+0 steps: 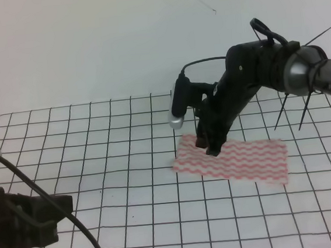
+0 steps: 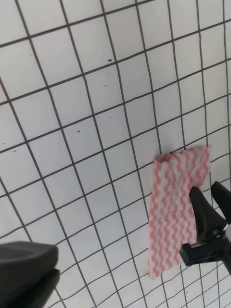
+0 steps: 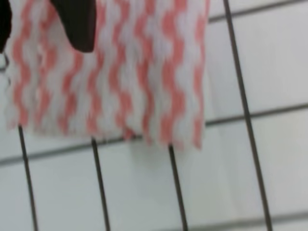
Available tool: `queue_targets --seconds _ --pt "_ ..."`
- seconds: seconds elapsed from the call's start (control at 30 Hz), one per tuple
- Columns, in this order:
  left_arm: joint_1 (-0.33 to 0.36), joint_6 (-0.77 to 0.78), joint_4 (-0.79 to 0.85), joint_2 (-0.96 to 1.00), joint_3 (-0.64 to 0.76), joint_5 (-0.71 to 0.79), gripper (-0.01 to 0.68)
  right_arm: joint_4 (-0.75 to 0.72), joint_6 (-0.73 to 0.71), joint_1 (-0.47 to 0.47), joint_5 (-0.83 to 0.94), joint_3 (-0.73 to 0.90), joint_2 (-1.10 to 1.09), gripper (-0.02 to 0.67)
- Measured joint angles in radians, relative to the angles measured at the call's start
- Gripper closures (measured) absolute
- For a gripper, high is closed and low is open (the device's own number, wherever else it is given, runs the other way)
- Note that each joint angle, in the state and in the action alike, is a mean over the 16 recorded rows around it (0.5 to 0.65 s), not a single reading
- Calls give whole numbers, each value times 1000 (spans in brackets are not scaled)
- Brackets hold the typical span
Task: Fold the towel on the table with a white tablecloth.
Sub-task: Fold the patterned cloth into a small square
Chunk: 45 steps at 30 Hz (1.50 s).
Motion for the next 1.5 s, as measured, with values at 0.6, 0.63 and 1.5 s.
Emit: queue_targets --seconds 0.6,0.63,1.5 --pt "0 3 0 0 0 3 673 108 -74 0 -68 0 31 344" --pt "0 3 0 0 0 4 673 110 -74 0 -70 0 33 346" --pt "0 3 4 -1 0 20 673 145 -125 0 40 0 44 596"
